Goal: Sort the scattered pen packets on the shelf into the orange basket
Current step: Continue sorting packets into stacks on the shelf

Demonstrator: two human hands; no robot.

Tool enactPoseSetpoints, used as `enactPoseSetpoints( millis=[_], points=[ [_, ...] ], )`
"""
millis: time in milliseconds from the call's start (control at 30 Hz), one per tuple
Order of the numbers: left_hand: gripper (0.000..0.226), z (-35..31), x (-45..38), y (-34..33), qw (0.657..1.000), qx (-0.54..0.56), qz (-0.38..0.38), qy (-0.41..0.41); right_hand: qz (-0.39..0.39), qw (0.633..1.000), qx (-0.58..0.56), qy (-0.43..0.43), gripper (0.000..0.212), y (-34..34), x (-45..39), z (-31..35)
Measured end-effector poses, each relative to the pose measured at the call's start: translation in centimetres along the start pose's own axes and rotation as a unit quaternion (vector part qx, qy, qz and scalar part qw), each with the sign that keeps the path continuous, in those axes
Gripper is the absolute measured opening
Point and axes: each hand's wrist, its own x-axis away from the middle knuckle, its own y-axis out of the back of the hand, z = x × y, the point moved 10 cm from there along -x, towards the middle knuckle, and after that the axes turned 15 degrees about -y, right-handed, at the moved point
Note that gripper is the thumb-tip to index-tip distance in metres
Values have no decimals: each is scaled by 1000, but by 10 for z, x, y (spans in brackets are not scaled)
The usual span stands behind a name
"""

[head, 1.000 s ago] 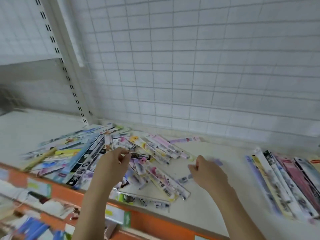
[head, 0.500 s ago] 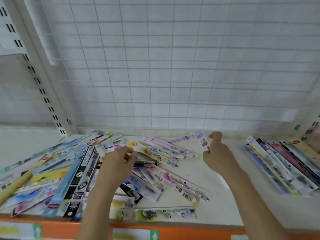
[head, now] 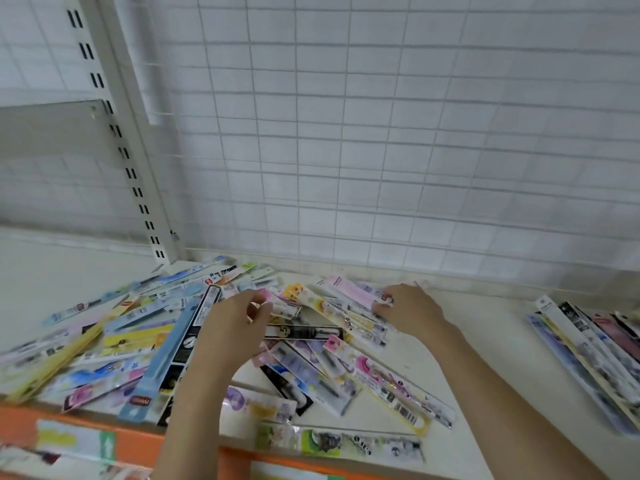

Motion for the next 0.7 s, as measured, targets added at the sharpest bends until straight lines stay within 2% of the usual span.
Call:
enactPoseSetpoints(
  millis=[100,167,333,467,567,700],
  points=[
    [22,1,-3,-4,1000,-2,2,6,-12,1000,-18,-4,13,7,-3,-4],
    [22,-4,-7,-11,1000,-5,17,2,-19,999,-39,-15,32,18,-3,-10],
    [24,-28,-30,-40,996,-25,83,-31,-38,995,-86,-37,42,42,-4,-32],
    [32,-45,-40,-87,976,-64,201,-46,-59,991,-111,-54,40,55,-5,-53],
    [33,-48,-38,-120,954,-110,275,-48,-55,990,-118,-59,30,57,-5,-65],
    [36,-50,-39,-122,957,-141,253,-39,-50,989,-123,-58,37,55,-5,-72]
  ],
)
